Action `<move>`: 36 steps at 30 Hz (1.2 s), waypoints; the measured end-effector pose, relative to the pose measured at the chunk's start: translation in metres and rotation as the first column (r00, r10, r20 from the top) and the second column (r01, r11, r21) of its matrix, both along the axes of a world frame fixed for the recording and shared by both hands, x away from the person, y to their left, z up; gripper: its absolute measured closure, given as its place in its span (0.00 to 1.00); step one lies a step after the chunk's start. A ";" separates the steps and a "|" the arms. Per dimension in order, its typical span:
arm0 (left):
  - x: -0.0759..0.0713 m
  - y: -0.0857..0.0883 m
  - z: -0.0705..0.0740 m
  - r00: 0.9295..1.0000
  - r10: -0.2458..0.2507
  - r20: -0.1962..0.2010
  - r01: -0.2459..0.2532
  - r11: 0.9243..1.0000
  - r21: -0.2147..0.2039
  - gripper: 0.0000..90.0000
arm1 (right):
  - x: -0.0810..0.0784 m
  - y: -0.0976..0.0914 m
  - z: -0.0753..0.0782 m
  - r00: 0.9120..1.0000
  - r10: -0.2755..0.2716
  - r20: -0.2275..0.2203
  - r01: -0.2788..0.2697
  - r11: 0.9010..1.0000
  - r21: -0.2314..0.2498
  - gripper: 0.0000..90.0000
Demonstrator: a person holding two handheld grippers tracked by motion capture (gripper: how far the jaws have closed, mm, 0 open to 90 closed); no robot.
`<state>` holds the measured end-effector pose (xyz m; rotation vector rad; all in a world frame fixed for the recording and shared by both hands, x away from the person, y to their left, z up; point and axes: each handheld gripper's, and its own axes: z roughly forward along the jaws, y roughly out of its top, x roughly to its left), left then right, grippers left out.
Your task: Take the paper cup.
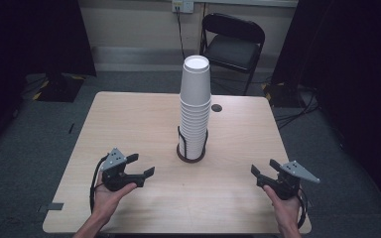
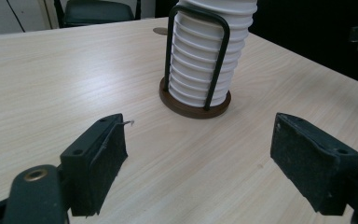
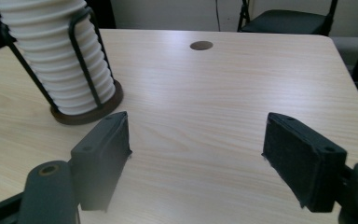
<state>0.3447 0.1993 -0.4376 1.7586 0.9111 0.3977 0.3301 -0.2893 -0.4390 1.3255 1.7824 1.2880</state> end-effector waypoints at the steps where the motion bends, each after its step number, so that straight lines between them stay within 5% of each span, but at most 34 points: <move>1: 0.000 0.000 0.000 1.000 0.000 0.000 0.000 1.000 0.000 0.20 | 0.000 0.000 0.000 1.000 0.000 0.000 0.000 1.000 0.000 0.25; 12: 0.000 0.002 -0.002 1.000 -0.003 -0.013 0.003 1.000 0.000 0.22 | 0.002 0.015 0.011 0.997 0.076 0.004 -0.076 0.997 -0.007 0.20; 20: 0.001 0.004 -0.001 1.000 0.002 -0.020 -0.002 1.000 -0.007 0.23 | 0.004 0.018 0.017 0.995 0.093 0.031 -0.092 0.995 -0.037 0.20; 36: 0.007 0.016 0.001 0.999 0.043 -0.022 -0.044 0.999 -0.032 0.24 | 0.005 0.022 0.033 0.993 0.108 0.054 -0.107 0.994 -0.022 0.18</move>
